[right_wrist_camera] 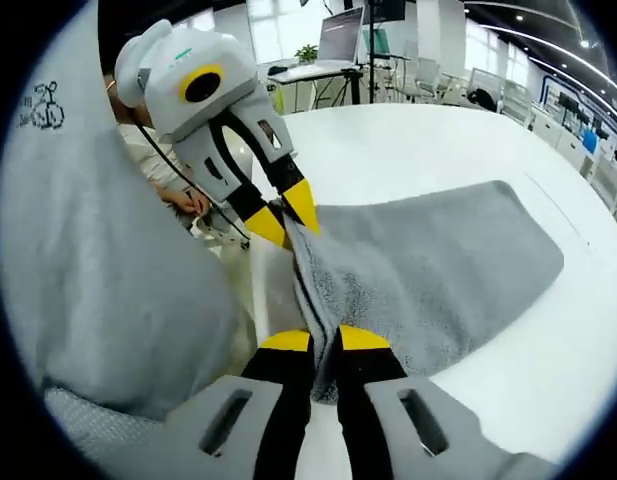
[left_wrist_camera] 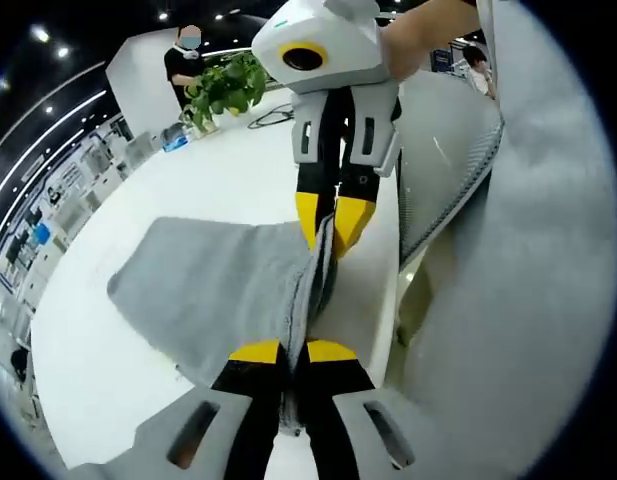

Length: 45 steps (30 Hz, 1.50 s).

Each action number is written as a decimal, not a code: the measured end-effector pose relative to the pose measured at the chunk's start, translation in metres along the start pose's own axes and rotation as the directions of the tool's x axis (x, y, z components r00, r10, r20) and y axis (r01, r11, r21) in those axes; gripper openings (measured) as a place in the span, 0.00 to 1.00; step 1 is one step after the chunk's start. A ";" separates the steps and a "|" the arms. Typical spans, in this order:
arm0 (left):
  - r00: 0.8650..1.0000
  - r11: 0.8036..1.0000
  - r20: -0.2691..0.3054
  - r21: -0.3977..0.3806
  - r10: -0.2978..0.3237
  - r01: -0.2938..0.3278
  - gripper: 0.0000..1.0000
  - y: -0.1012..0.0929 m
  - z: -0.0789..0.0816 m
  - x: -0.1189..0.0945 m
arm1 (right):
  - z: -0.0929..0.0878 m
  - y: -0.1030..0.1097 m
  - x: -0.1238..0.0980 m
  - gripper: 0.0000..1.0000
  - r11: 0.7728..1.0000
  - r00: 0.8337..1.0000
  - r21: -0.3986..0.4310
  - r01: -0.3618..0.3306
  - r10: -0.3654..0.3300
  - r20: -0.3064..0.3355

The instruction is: Fold the towel on the table until its edges align and the towel forms a compact rectangular stack.

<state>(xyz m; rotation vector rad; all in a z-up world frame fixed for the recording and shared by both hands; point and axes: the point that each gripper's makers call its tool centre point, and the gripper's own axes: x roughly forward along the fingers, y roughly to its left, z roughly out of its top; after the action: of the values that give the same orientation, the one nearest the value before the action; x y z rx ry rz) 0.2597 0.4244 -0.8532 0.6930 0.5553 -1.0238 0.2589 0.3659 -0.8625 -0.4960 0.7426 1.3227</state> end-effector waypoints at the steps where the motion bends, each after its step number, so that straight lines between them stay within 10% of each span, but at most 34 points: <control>1: 1.000 1.000 0.004 0.008 0.007 -0.007 0.07 0.004 0.003 -0.002 | 0.004 -0.001 -0.003 0.05 1.000 1.000 0.004 0.004 -0.004 0.007; 28: 0.982 0.989 0.141 0.060 0.129 -0.138 0.07 0.118 0.074 -0.030 | 0.093 -0.080 -0.065 0.05 0.984 0.968 0.166 0.061 -0.099 0.232; 45: 0.972 0.990 0.188 -0.013 0.139 -0.139 0.07 0.184 0.075 -0.008 | 0.117 -0.149 -0.061 0.05 0.965 0.943 0.219 0.141 -0.199 0.268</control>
<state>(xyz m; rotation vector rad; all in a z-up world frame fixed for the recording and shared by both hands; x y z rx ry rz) 0.4295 0.4362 -0.7507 0.6186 0.3372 -0.9457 0.4235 0.3777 -0.7516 -0.1961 0.5662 1.1143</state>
